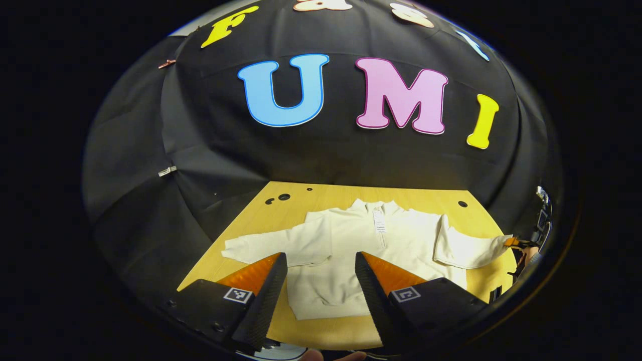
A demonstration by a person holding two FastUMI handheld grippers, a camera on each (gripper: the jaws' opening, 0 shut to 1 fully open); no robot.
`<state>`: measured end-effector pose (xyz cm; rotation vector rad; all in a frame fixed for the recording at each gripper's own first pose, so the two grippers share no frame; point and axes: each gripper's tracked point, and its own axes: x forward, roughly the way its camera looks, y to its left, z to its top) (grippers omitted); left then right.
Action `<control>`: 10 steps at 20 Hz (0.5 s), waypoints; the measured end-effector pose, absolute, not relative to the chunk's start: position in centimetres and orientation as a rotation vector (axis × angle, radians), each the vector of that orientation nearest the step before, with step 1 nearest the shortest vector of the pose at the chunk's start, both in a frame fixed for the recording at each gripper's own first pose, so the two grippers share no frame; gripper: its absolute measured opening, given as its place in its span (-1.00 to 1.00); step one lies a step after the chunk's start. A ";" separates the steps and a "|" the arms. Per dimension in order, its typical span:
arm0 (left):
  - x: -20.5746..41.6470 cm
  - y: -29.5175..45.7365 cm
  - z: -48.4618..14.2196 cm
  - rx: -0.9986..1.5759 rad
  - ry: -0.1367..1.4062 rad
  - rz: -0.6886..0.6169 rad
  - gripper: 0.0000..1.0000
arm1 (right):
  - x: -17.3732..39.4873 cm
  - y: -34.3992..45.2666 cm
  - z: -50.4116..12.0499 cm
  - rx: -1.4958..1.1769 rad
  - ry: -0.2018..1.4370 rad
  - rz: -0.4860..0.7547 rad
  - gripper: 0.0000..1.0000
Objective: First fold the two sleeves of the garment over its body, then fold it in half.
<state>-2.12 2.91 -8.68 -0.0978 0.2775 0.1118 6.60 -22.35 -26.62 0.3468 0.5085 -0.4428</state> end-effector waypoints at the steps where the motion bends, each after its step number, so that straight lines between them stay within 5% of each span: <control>1: -1.9 3.2 -8.9 -0.095 0.277 0.099 0.70 | 6.0 -21.8 -26.0 0.340 0.494 -0.452 -0.87; 10: -0.7 5.5 -9.2 -0.080 0.267 -0.004 0.70 | 2.1 -15.7 -22.5 0.355 0.398 -0.490 -0.87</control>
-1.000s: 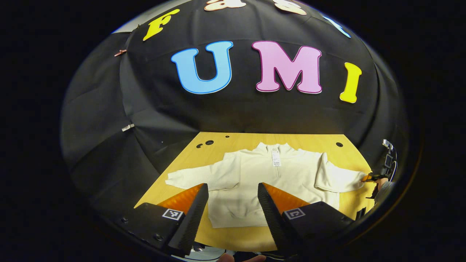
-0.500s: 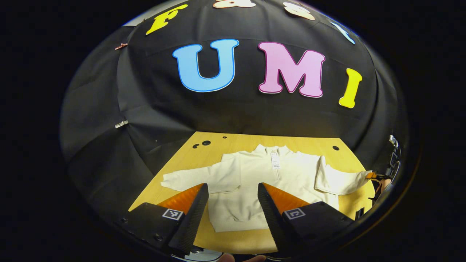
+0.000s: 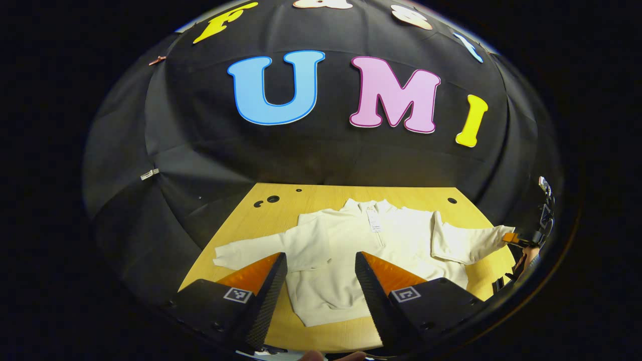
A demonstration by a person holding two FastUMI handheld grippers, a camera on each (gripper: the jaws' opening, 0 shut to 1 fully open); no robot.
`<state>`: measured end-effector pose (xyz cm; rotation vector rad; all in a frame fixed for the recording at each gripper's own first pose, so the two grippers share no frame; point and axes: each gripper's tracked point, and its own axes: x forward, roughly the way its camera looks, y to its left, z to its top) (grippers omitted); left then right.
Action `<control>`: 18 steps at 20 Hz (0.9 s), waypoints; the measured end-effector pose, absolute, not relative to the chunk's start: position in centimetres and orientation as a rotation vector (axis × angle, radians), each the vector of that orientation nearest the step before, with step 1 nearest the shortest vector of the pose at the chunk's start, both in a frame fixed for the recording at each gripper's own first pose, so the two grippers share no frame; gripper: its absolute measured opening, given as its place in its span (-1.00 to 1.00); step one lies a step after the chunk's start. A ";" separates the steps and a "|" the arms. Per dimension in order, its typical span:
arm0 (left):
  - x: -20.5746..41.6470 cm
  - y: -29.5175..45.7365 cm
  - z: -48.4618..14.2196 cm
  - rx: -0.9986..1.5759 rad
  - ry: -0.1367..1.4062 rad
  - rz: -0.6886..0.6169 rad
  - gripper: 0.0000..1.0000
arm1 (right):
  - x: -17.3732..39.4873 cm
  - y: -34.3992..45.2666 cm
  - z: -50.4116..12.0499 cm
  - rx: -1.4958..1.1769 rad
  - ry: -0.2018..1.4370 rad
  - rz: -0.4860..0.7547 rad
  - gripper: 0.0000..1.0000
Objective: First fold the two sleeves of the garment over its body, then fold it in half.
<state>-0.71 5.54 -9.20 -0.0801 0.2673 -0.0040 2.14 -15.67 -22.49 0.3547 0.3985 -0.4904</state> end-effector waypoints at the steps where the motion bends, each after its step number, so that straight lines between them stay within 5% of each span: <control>1: -0.7 5.7 -9.4 -0.078 0.265 -0.014 0.70 | 1.7 -15.2 -22.0 0.361 0.388 -0.498 -0.88; 8: -0.3 7.8 -9.7 -0.084 0.242 -0.059 0.70 | -1.6 -13.5 -19.5 0.369 0.317 -0.560 -0.88; 18: -0.2 12.3 -11.0 -0.131 0.231 -0.006 0.72 | 3.8 -1.6 -14.3 0.231 0.272 -0.322 -0.87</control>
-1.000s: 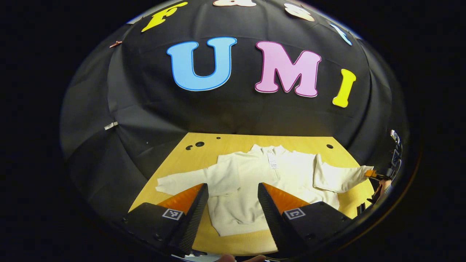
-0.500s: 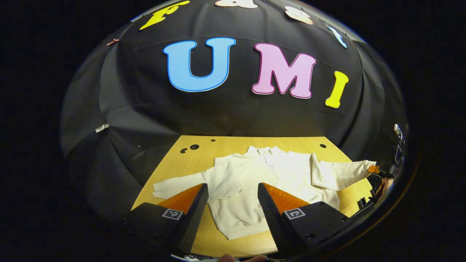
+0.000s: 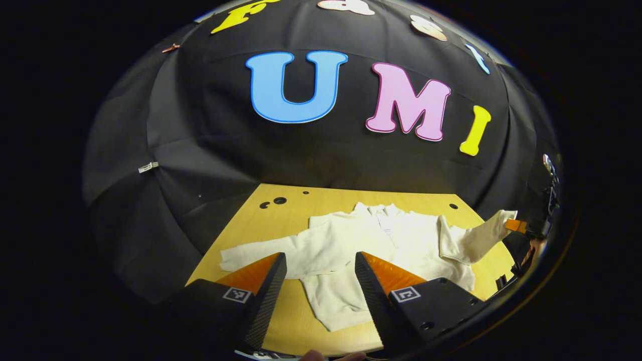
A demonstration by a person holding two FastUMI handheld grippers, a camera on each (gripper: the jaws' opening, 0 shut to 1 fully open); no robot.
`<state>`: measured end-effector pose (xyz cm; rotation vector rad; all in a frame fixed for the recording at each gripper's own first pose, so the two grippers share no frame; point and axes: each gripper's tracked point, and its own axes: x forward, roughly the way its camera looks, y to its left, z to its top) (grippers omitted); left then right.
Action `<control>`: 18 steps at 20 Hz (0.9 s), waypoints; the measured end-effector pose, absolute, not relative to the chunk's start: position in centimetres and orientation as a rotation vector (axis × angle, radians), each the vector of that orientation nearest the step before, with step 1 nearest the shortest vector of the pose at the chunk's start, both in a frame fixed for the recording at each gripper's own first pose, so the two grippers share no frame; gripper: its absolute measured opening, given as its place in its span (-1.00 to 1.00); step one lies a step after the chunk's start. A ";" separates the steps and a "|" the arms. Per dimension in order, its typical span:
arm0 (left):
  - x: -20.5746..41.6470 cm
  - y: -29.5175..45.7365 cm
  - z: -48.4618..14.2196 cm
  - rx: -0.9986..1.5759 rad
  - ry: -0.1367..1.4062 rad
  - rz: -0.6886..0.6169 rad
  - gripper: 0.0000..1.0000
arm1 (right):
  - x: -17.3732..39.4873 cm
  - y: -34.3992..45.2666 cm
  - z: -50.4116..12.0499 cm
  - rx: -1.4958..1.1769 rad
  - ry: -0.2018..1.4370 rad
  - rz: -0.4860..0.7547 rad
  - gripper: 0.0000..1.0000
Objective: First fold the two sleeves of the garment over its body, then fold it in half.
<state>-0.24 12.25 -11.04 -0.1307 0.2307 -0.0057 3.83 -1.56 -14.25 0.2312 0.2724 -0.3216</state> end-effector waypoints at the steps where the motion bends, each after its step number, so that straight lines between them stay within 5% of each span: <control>1: -0.2 12.7 -11.2 -0.133 0.231 0.004 0.72 | 4.6 -0.1 -14.2 0.224 0.275 -0.288 -0.87; 12: -0.5 18.8 -13.8 -0.139 0.265 0.134 0.71 | 9.3 16.8 -21.8 0.182 0.464 0.061 -0.87; 18: 0.0 22.5 -16.1 -0.127 0.312 0.209 0.72 | 10.0 21.4 -27.9 0.152 0.602 0.122 -0.87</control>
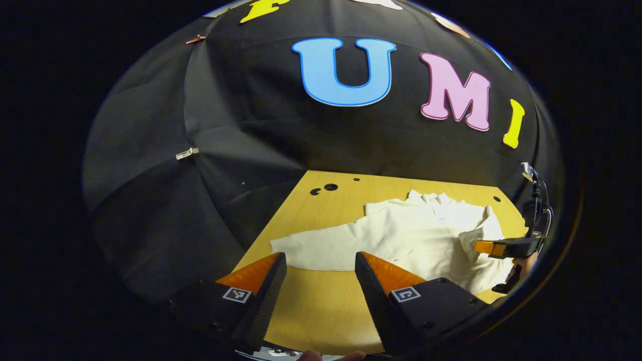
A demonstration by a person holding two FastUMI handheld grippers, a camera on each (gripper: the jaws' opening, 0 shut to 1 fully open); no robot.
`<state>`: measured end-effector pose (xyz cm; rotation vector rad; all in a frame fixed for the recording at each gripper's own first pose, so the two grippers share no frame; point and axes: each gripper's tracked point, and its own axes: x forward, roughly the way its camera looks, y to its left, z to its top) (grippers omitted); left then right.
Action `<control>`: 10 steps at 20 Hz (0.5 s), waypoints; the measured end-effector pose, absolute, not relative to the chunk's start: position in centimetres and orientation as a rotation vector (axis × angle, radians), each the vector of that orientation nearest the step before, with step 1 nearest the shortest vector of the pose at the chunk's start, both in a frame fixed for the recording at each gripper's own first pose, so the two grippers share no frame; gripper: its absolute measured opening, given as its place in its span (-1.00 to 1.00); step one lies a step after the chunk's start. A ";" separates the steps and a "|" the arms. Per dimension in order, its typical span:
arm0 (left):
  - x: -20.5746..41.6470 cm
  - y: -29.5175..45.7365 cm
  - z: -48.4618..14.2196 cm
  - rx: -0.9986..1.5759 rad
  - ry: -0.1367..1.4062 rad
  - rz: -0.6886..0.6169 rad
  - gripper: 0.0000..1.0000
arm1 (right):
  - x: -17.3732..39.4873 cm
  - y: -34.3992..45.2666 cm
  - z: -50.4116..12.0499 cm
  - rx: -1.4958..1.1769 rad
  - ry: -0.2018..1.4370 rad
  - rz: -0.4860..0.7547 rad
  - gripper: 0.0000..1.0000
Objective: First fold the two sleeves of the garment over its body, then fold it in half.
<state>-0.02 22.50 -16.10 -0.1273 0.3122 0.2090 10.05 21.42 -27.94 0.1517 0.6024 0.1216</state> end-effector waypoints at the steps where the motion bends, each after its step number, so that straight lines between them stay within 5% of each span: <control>1: 0.2 23.0 -16.4 -0.131 0.318 0.216 0.72 | 10.2 21.8 -29.0 0.152 0.628 0.125 -0.87; 2: 0.4 23.4 -16.7 -0.135 0.324 0.224 0.72 | 10.0 22.2 -29.5 0.157 0.644 0.134 -0.64; 3: 0.7 23.8 -17.0 -0.141 0.333 0.228 0.72 | 10.1 22.5 -29.8 0.163 0.652 0.142 -0.81; 5: 1.4 24.3 -17.7 -0.158 0.350 0.236 0.72 | 9.9 23.4 -29.8 0.187 0.661 0.171 -0.57; 6: 1.6 24.5 -18.0 -0.165 0.355 0.240 0.72 | 9.8 23.8 -30.1 0.199 0.671 0.183 -0.67; 10: 3.1 25.9 -19.5 -0.209 0.389 0.256 0.71 | 9.0 25.1 -30.1 0.242 0.709 0.234 -0.20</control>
